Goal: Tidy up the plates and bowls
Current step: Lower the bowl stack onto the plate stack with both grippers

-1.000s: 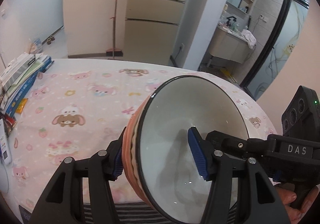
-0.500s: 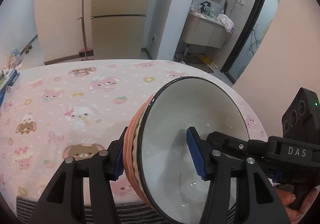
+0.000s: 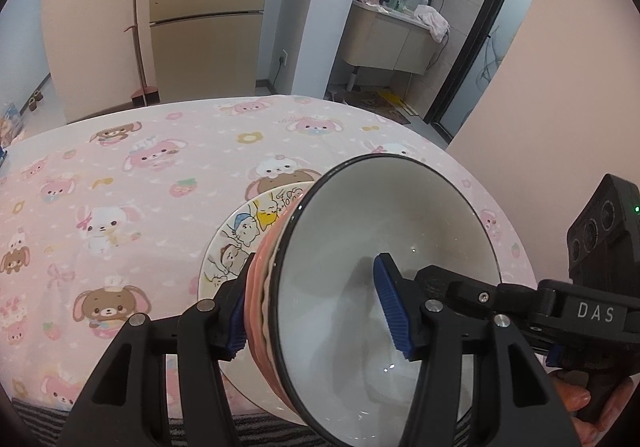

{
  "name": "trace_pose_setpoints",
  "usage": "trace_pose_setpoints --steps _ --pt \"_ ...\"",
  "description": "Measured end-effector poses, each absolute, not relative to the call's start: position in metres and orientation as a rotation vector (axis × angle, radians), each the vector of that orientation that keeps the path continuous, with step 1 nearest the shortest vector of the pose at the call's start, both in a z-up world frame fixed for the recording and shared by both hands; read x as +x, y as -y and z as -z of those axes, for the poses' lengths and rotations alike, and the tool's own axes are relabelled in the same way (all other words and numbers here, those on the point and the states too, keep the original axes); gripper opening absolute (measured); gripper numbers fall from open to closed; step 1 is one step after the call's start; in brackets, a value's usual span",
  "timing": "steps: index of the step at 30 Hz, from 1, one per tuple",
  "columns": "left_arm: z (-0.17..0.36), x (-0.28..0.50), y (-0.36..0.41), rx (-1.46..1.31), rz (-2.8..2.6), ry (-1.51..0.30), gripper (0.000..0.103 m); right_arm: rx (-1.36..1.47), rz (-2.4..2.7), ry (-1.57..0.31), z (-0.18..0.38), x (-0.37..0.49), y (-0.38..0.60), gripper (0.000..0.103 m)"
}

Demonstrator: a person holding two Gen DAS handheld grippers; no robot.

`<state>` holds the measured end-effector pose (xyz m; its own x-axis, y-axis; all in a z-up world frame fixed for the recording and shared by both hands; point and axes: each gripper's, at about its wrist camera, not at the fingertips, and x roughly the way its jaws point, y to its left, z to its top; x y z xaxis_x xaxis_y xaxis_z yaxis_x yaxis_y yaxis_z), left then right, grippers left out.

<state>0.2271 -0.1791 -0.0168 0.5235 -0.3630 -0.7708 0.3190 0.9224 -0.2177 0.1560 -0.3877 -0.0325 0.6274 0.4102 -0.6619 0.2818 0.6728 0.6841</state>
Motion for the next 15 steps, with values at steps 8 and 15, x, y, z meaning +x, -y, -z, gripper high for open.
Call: trace_pose_setpoints --steps 8,15 --pt "0.030 0.230 0.184 -0.060 0.416 -0.971 0.054 0.890 -0.063 -0.955 0.048 0.161 0.396 0.034" --pt "0.041 0.234 0.182 -0.061 0.409 -1.003 0.054 0.857 -0.042 -0.981 0.055 0.168 0.390 0.035"
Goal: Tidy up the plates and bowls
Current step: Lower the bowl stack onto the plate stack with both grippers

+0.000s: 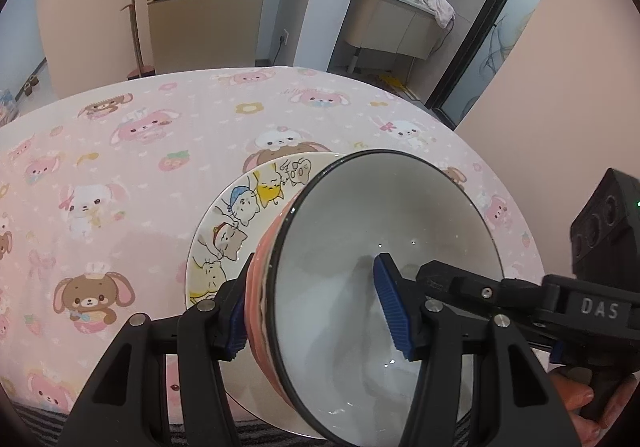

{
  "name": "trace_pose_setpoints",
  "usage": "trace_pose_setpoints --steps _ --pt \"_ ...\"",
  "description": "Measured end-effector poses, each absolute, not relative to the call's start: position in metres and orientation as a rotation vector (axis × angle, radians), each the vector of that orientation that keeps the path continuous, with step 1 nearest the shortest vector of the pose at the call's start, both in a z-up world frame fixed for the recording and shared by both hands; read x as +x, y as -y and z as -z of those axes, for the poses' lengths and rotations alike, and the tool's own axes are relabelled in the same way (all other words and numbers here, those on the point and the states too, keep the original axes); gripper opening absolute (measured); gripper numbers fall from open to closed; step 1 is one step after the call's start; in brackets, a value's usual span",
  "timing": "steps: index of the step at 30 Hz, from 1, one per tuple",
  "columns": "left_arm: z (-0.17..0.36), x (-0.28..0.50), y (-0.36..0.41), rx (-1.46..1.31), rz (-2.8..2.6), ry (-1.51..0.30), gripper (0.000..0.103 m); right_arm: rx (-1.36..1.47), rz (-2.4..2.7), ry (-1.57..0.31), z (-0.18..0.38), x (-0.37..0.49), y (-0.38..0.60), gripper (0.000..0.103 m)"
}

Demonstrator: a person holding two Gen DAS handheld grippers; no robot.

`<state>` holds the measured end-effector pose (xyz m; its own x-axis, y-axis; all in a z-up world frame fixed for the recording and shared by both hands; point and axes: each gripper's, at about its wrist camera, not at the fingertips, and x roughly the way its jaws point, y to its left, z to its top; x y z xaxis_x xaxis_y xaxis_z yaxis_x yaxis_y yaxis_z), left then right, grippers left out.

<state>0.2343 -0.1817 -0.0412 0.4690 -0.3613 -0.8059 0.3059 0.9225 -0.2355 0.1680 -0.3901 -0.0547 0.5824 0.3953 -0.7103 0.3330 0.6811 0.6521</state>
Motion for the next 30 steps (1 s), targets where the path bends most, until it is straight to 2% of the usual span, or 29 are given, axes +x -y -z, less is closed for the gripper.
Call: trace_pose_setpoints --steps 3,6,11,15,23,30 --pt "0.041 0.234 0.181 -0.043 0.431 -0.996 0.054 0.793 -0.039 -0.986 0.050 0.170 0.385 0.035" --pt "0.041 0.234 0.177 -0.042 0.434 -1.011 0.049 0.722 -0.035 -0.979 0.044 0.171 0.381 0.034" --pt "0.021 0.224 0.168 -0.003 0.403 -0.922 0.049 0.556 0.029 -0.904 0.021 0.165 0.367 0.028" --pt "0.003 0.217 0.157 0.002 0.381 -0.860 0.049 0.554 0.036 -0.889 0.013 0.159 0.369 0.026" --pt "-0.022 0.174 0.141 0.091 0.341 -0.672 0.049 0.328 0.068 -0.621 -0.037 0.105 0.346 0.025" --pt "-0.039 0.118 0.123 0.125 0.307 -0.473 0.049 0.117 0.061 -0.485 -0.047 0.061 0.298 0.025"
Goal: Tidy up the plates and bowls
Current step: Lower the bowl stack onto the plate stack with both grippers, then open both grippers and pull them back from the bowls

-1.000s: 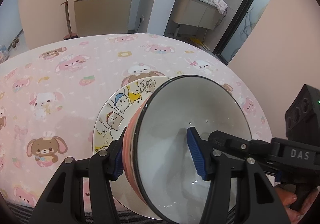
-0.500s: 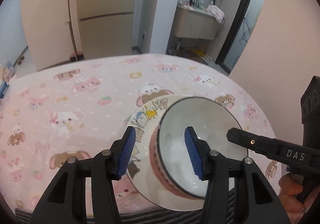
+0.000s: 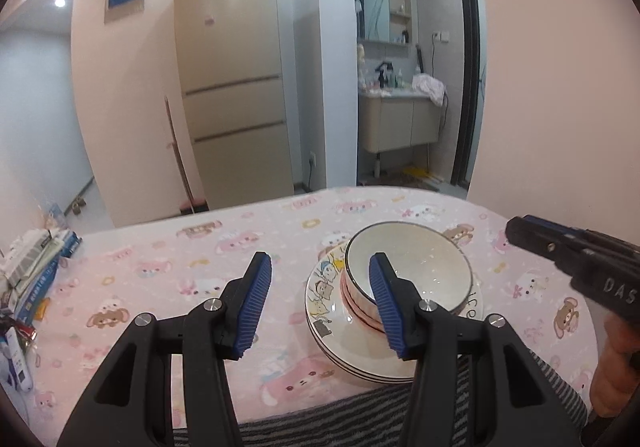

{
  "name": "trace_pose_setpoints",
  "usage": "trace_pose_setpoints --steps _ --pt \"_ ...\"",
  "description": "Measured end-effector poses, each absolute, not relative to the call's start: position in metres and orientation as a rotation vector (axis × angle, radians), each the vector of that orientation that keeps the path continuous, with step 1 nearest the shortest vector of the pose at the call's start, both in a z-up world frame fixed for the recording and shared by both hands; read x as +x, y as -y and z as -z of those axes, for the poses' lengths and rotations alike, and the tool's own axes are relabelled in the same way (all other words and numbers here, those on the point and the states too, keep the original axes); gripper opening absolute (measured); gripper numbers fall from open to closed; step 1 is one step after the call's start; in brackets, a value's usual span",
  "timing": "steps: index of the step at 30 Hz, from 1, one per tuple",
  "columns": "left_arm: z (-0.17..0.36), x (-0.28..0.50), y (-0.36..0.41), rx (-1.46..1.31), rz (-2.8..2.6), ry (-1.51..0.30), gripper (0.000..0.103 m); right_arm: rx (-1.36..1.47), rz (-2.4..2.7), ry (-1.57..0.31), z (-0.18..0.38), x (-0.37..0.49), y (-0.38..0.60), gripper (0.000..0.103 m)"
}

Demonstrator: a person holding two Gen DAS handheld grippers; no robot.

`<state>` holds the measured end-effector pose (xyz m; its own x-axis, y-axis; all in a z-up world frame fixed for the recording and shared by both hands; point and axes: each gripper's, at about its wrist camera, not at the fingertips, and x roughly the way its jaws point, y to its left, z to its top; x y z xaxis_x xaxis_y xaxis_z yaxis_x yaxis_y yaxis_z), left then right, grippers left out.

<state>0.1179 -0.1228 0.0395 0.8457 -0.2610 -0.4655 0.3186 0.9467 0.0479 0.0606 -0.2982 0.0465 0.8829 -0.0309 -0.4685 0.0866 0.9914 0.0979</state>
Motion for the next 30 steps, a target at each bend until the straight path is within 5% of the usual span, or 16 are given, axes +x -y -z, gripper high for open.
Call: trace_pose_setpoints --steps 16,30 --pt "-0.016 0.059 0.090 0.091 0.303 -0.261 0.051 -0.065 0.144 -0.251 -0.016 0.012 0.246 0.026" --pt "0.016 0.051 0.086 0.088 0.269 -0.217 0.055 -0.038 0.163 -0.260 0.011 0.012 0.247 0.026"
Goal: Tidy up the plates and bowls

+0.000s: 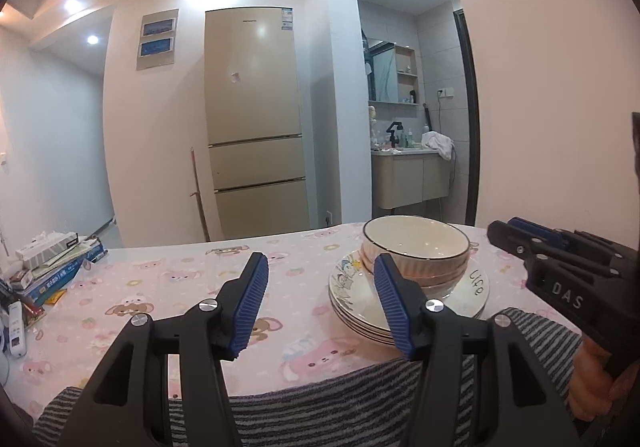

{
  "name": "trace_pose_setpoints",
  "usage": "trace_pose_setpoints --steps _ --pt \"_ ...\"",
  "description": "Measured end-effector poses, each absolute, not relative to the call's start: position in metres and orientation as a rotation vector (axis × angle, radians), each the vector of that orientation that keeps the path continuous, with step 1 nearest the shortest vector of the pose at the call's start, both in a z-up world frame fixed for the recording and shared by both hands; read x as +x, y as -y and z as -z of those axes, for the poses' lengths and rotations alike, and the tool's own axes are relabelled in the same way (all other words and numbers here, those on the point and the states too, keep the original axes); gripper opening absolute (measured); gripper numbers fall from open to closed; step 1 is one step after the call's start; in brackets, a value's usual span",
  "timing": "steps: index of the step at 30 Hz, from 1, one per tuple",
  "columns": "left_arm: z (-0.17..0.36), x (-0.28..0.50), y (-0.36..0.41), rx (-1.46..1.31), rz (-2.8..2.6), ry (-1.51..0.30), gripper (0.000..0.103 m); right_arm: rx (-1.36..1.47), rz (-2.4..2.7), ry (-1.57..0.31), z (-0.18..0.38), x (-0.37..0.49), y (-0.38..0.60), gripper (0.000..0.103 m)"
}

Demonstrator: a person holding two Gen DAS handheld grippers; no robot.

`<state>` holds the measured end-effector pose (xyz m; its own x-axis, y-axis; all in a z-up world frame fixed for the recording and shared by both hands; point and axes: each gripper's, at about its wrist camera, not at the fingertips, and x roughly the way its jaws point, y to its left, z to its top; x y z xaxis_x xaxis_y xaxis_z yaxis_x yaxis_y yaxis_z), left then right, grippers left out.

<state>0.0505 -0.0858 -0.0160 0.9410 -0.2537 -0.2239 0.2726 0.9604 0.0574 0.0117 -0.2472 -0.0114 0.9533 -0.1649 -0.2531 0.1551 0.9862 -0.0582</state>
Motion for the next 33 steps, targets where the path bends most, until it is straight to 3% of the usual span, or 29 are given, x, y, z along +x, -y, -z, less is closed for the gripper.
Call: trace_pose_setpoints --steps 28,29,30,32,33 --pt "0.021 0.049 0.084 0.079 0.270 -0.229 0.060 -0.118 0.189 -0.286 0.017 0.000 0.233 0.028" --pt "0.021 0.049 0.084 0.079 0.270 -0.229 0.060 -0.122 0.191 -0.290 0.018 0.000 0.232 0.035" --pt "0.021 0.050 0.083 0.078 0.268 -0.230 0.060 -0.124 0.195 -0.291 0.018 0.000 0.231 0.052" --pt "0.021 0.049 0.083 0.075 0.268 -0.231 0.060 -0.119 0.198 -0.284 0.017 -0.002 0.232 0.074" --pt "0.021 0.050 0.083 0.074 0.268 -0.232 0.060 -0.111 0.197 -0.276 0.017 -0.005 0.233 0.076"
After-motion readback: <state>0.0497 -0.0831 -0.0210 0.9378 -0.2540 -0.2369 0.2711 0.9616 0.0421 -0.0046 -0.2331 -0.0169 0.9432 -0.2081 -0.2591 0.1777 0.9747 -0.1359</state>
